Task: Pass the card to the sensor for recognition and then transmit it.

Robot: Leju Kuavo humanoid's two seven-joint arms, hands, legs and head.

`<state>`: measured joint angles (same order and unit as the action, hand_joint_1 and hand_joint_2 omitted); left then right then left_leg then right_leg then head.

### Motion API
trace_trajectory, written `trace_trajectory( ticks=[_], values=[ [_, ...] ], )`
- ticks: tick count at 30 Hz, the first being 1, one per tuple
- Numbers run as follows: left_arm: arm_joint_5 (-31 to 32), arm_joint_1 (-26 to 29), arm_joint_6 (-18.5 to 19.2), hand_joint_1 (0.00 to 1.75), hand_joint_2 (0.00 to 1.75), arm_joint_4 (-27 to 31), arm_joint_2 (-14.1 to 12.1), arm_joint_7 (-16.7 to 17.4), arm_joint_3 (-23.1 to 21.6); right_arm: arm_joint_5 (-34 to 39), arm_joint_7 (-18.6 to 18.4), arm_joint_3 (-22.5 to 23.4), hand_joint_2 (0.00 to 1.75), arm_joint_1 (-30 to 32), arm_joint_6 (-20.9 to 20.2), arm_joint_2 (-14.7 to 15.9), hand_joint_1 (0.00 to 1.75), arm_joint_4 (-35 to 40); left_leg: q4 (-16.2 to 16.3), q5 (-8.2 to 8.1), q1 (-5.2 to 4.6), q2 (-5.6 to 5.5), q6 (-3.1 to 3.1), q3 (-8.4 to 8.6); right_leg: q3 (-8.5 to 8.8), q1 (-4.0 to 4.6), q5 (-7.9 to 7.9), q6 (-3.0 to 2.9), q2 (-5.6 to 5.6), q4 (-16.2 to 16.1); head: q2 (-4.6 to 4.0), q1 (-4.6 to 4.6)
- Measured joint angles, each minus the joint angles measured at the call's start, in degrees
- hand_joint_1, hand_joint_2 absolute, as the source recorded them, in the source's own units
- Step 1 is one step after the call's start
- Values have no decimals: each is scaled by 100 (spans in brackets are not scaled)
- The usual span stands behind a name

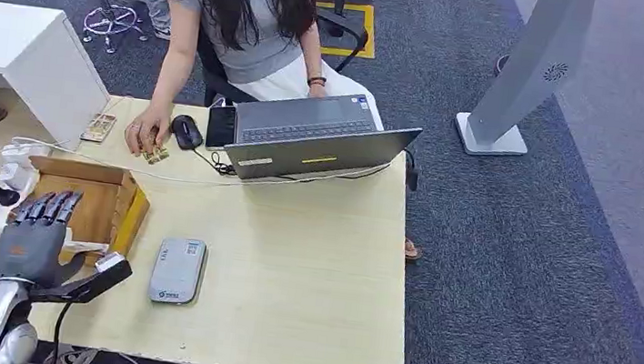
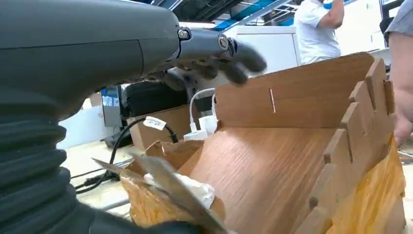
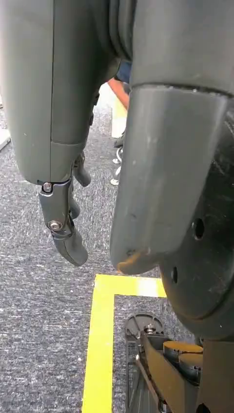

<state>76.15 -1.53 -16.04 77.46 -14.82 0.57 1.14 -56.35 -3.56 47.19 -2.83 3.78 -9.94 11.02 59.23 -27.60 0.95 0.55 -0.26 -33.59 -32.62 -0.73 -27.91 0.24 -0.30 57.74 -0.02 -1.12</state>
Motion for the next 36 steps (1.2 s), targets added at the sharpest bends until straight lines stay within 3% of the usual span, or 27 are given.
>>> trace_trajectory(
  ticks=[25,32,36],
  values=[
    [-317,-48,168,175,175,-46,-55,-173,-18,-94,9,94,0,-7,-2,0,0,0,0,0,0,0,0,1,0,0,0,0,0,0,0,-2],
    [-476,-893,288,175,175,-177,-193,-140,-31,-190,11,94,0,-38,-20,0,0,0,1,13,4,-14,-2,0,4,3,8,-6,-10,2,0,5],
    [-492,-1101,295,175,175,-240,-210,-140,-44,-193,11,94,0,-38,-35,0,0,0,2,13,5,-6,-3,1,1,3,11,-11,-4,2,0,2]
  ],
)
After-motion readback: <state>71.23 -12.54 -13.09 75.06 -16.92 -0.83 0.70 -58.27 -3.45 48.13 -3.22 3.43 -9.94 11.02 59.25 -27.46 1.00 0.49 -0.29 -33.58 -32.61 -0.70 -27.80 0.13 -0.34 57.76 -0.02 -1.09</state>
